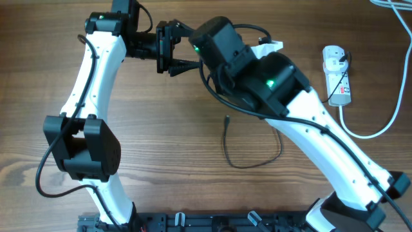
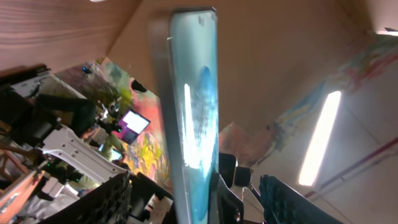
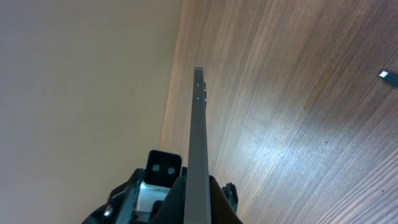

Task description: Plug charger to phone and switch on socket

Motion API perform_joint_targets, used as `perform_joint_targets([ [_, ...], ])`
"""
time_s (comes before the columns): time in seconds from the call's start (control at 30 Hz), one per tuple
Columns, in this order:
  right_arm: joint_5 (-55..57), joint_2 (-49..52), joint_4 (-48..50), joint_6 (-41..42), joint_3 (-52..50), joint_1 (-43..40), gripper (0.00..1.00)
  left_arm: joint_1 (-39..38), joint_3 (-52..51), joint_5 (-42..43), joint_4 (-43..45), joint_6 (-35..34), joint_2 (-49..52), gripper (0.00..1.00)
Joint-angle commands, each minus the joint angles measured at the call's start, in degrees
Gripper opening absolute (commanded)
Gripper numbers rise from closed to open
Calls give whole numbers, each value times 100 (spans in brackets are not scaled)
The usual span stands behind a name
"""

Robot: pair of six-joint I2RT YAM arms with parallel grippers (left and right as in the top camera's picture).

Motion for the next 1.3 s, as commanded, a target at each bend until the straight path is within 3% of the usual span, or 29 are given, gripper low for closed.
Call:
perform_joint_targets([
  [0.0, 227, 144, 52, 144, 101, 83, 4, -26, 2, -323, 116, -70, -144, 69],
  [0.27, 201, 164, 173, 153, 101, 83, 4, -28, 2, -599, 125, -94, -144, 69],
  [0.83, -120, 214, 197, 590, 92, 81, 4, -92, 2, -225, 122, -136, -144, 50],
  [1.07, -120, 214, 199, 715, 92, 81, 4, -92, 2, -227, 122, -133, -144, 49],
  [1.27, -125, 214, 210, 737, 92, 83, 4, -92, 2, -225, 120, -136, -144, 41],
])
